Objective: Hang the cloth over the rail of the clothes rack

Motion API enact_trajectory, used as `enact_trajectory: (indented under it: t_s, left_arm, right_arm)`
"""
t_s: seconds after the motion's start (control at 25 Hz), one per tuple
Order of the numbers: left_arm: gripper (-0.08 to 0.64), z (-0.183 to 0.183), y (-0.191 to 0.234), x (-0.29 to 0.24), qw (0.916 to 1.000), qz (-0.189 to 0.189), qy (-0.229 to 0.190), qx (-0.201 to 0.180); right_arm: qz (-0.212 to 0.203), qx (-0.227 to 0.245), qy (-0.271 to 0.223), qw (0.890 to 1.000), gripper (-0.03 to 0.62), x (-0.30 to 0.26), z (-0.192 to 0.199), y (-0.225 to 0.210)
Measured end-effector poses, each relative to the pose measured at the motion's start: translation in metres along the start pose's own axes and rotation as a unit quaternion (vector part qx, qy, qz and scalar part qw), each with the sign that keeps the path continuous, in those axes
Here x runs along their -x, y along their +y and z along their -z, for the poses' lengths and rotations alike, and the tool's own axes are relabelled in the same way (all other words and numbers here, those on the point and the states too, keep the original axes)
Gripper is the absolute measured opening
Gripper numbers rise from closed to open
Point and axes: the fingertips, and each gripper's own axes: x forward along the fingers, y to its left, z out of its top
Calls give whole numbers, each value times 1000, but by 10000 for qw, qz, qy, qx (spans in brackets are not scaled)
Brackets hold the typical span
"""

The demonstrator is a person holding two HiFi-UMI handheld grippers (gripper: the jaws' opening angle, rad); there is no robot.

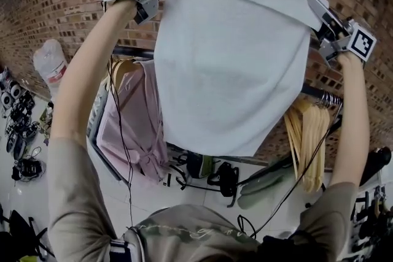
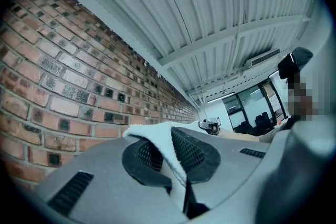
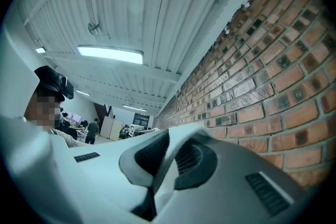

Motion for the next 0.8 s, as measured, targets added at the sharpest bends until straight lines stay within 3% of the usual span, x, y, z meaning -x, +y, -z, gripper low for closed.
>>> enact_trajectory:
  t_s: [0.24,0.4,0.6,0.8]
  left_arm:
    - [18,35,30,3,9989,-248,348,192]
    - [18,79,54,-5,9949,-381,810,466]
    - [18,143,66,-7,9856,-484,1399,819]
    - [18,164,71,-3,9836,-432,1204,1272]
  right_arm:
    - [-196,-12,104,9998,21,-12,22,-6]
    - [61,-134,412,9990,21,-12,66,-40]
    - [397,-1019,940,9895,21,-8,137,-71]
    - [511,-1564,1114,9801,21,-4,163,-81]
